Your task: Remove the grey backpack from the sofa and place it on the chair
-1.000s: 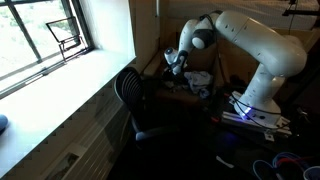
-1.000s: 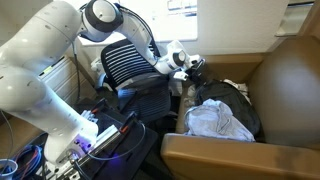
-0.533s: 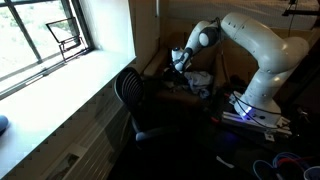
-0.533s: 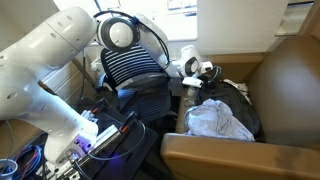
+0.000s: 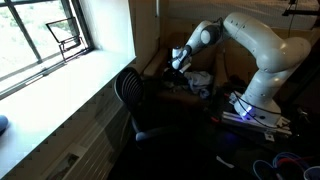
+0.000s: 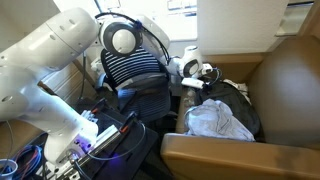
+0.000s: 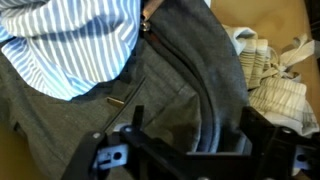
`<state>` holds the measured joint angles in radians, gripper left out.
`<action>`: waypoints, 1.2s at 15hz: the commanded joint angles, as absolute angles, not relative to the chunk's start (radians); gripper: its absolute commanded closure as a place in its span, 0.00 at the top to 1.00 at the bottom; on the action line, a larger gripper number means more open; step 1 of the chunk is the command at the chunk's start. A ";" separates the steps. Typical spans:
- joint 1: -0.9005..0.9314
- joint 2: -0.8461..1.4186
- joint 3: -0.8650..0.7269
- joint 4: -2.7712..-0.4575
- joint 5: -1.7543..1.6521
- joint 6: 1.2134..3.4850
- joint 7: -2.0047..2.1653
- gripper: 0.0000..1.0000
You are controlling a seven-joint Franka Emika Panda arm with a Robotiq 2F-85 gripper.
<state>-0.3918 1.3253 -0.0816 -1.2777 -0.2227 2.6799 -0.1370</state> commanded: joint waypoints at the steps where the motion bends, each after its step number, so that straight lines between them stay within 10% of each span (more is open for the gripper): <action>1: -0.329 1.340 -0.161 -1.268 -0.188 2.733 -0.093 0.66; 10: -0.303 1.373 -0.193 -1.228 -0.154 2.672 -0.055 0.02; 18: -0.237 1.132 -0.266 -1.405 -0.138 2.903 0.172 0.01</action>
<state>-0.2521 1.2789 -0.2561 -1.2642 -0.1491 2.7776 0.1399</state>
